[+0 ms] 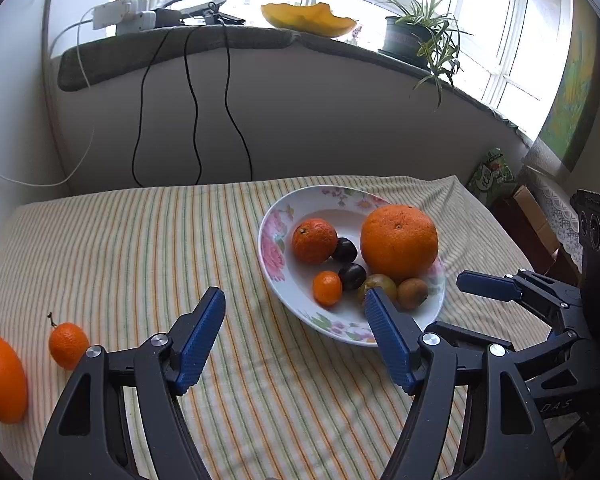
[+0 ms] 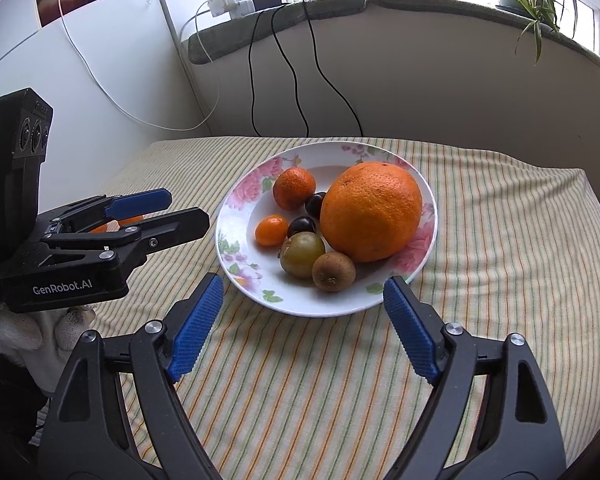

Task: Organize fruits
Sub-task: 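Withdraw both tools and move them toward the large orange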

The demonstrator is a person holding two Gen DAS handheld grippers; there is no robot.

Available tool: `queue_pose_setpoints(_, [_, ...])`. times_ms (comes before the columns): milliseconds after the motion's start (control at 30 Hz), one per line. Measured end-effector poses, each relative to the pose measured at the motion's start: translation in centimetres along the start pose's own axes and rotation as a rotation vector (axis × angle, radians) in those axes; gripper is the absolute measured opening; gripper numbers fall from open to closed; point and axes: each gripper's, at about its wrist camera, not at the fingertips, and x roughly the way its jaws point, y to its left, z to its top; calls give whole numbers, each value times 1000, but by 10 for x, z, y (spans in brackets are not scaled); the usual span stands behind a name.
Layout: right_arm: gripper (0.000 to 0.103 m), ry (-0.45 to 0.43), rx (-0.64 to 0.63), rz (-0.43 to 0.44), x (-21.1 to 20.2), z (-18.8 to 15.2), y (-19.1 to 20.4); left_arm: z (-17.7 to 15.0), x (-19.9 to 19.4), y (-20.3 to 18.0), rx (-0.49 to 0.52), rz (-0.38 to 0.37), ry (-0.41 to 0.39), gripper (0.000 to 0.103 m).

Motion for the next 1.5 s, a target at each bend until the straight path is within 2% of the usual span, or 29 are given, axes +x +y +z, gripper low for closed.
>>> queue_pose_setpoints(100, [85,-17,3,-15,-1,1,1,0,-5,2,-2,8,-8,72])
queue_pose_setpoints(433, [85,-50,3,15,-5,5,9,-3,-19,11,-13,27,-31,73])
queue_pose_setpoints(900, [85,15,-66,7,9,16,36,-16,-42,41,-59,81,-54,73])
queue_pose_setpoints(1500, [85,12,-160,100,36,50,97,-42,-84,98,-161,204,-113,73])
